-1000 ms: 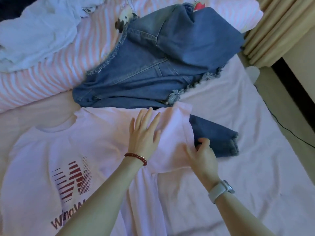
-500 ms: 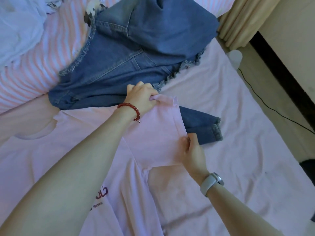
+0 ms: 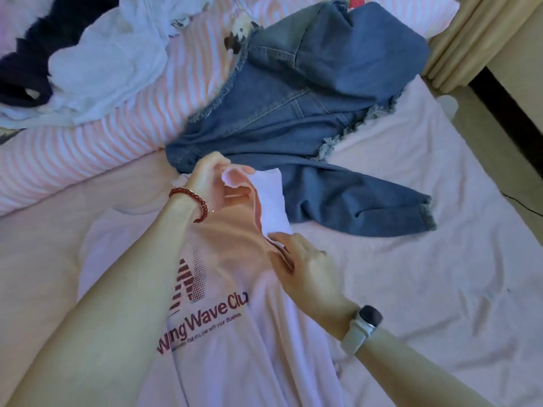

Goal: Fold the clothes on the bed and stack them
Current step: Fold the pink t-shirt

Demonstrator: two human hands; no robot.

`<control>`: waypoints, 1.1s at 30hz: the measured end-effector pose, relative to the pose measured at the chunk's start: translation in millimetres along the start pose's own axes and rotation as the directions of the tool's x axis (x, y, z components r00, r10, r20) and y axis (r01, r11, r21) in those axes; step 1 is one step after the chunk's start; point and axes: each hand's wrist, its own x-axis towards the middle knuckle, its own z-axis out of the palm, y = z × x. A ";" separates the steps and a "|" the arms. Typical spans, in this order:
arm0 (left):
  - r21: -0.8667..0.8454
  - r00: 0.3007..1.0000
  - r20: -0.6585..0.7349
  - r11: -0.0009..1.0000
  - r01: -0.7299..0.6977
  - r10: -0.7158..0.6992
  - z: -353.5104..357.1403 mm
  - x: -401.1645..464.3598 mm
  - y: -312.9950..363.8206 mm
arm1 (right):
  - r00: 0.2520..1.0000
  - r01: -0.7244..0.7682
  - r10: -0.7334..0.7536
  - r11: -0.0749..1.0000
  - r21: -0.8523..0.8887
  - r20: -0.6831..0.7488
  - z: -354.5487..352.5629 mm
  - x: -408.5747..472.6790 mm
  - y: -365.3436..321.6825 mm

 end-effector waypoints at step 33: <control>0.123 0.375 -0.908 0.975 -0.187 0.187 -347.9 -183.4 -239.8 | 0.678 0.542 -0.336 0.830 -0.136 0.654 278.2 -99.6 -149.1</control>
